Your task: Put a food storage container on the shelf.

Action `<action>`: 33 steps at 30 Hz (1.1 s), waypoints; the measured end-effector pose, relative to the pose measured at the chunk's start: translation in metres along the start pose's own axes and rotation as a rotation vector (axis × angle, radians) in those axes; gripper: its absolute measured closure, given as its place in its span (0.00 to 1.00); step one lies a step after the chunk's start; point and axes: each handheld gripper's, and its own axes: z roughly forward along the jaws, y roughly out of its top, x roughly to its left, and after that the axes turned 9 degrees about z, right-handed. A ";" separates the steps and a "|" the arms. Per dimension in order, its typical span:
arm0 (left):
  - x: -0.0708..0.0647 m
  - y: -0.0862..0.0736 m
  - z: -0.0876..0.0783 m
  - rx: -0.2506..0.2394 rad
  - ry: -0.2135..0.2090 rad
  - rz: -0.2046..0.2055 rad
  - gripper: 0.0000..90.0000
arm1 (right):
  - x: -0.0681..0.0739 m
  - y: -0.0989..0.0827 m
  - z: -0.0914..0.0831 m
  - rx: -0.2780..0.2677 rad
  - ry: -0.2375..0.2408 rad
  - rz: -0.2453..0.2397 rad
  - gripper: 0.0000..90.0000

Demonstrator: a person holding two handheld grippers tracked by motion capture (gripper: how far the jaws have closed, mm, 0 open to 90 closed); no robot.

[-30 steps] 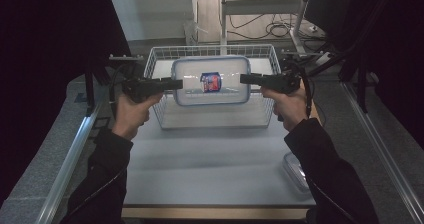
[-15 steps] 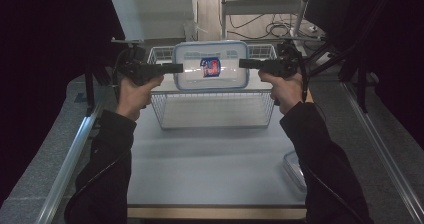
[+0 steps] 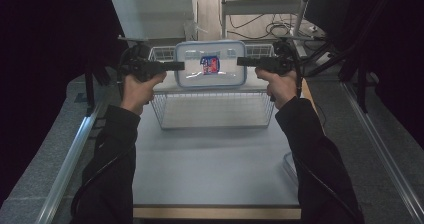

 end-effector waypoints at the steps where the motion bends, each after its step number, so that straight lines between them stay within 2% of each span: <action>1: 0.001 -0.001 0.000 -0.008 -0.004 0.001 0.56 | -0.001 0.000 0.000 0.002 0.000 0.000 0.59; 5: 0.001 -0.001 0.002 -0.018 0.003 0.013 0.56 | -0.003 0.002 0.000 0.003 -0.002 0.005 0.59; 6: -0.002 -0.002 0.004 -0.016 0.026 0.043 0.54 | -0.003 0.003 0.000 0.003 -0.005 -0.012 0.59; 10: -0.005 -0.002 0.004 -0.018 0.045 0.064 0.52 | -0.002 0.002 0.001 -0.002 -0.020 -0.045 0.57; 12: -0.005 -0.003 0.004 -0.019 0.051 0.075 0.51 | -0.002 0.002 0.002 -0.005 -0.021 -0.046 0.57; 14: -0.007 -0.004 0.005 -0.014 0.078 0.082 0.49 | -0.003 0.002 0.003 -0.015 -0.026 -0.058 0.56; 17: -0.008 -0.005 0.009 0.009 0.133 0.116 0.49 | -0.003 0.001 0.005 -0.020 -0.043 -0.072 0.54; 18: -0.008 -0.006 0.011 0.021 0.133 0.119 0.49 | -0.003 0.000 0.005 -0.020 -0.050 -0.070 0.52; 21: -0.007 -0.008 0.014 -0.007 0.139 0.095 0.43 | -0.005 -0.001 0.007 -0.025 -0.072 -0.068 0.50; 22: -0.003 -0.008 0.015 -0.022 0.104 0.049 0.43 | -0.006 -0.001 0.007 -0.036 -0.083 -0.077 0.52; 23: 0.001 -0.009 0.015 -0.025 0.060 0.021 0.43 | -0.007 0.000 0.008 -0.039 -0.090 -0.082 0.51; 24: 0.002 -0.010 0.016 -0.015 0.065 0.018 0.43 | -0.009 0.000 0.008 -0.041 -0.108 -0.079 0.51; 25: 0.000 -0.012 0.018 0.001 0.106 0.051 0.47 | -0.009 0.001 0.009 -0.043 -0.121 -0.088 0.53; 26: -0.001 -0.012 0.019 0.013 0.123 0.071 0.47 | -0.009 0.001 0.009 -0.043 -0.121 -0.088 0.53; 27: -0.004 -0.013 0.022 0.014 0.132 0.083 0.43 | -0.009 0.001 0.010 -0.046 -0.129 -0.099 0.53; 29: -0.005 -0.013 0.021 -0.001 0.135 0.090 0.41 | -0.008 0.001 0.011 -0.049 -0.136 -0.111 0.53; 30: -0.006 -0.012 0.020 -0.011 0.135 0.098 0.38 | -0.003 0.001 0.009 -0.061 -0.174 -0.161 0.54; 31: -0.008 -0.012 0.018 -0.022 0.134 0.110 0.38 | -0.003 0.001 0.009 -0.061 -0.174 -0.161 0.54; 32: -0.012 -0.012 0.014 -0.034 0.147 0.144 0.35 | 0.001 0.000 0.004 -0.066 -0.201 -0.202 0.56; 33: -0.015 -0.012 0.012 -0.034 0.158 0.157 0.34 | 0.003 0.000 0.001 -0.071 -0.203 -0.215 0.58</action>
